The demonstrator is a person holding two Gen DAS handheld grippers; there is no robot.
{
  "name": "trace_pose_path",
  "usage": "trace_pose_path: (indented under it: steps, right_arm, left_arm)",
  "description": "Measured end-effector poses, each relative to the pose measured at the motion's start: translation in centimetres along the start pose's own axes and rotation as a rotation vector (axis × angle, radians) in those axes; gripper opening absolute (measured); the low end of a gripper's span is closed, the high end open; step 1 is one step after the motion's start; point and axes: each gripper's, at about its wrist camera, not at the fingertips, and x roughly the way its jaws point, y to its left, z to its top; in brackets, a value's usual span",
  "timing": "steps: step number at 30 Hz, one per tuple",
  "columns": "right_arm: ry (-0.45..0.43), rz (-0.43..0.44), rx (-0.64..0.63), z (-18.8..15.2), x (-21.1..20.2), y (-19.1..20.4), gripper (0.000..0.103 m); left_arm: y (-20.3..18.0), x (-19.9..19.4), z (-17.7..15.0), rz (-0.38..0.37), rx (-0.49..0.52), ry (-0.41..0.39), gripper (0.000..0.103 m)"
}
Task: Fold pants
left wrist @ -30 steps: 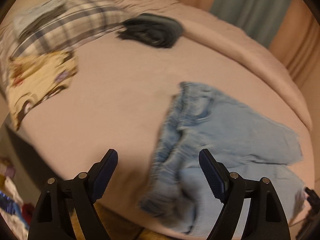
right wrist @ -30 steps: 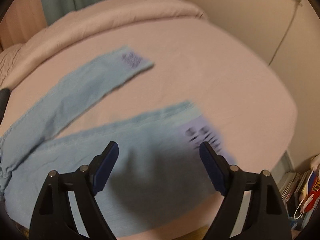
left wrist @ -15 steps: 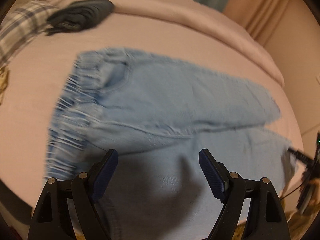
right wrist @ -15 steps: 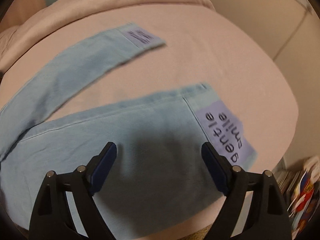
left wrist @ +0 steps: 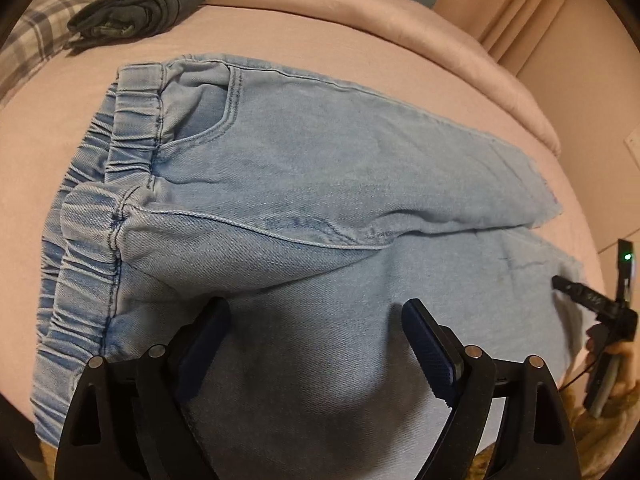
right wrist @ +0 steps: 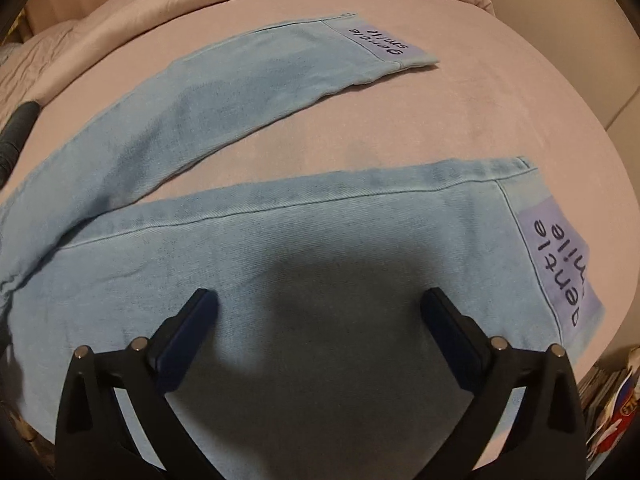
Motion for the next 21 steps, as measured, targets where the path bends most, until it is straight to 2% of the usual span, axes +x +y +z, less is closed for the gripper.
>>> trace_pose_path:
  steps: [4, 8, 17, 21]
  right_arm:
    - [-0.003, 0.006, 0.003, 0.3, 0.4, 0.1, 0.103]
    - [-0.016, -0.001, 0.004, 0.6, 0.7, 0.3, 0.103]
    - [-0.059, -0.032, 0.01, -1.3, -0.3, 1.5, 0.103]
    - [-0.066, -0.034, 0.009, -1.3, -0.4, 1.4, 0.103]
  left_arm:
    - [0.5, -0.5, -0.6, 0.0, 0.006, -0.009, 0.087]
    - [-0.4, -0.2, -0.9, 0.031, 0.037, -0.02, 0.091]
    - [-1.9, 0.9, -1.4, 0.093, 0.118, -0.04, 0.101]
    - [-2.2, 1.2, -1.5, 0.134, 0.137, -0.044, 0.101]
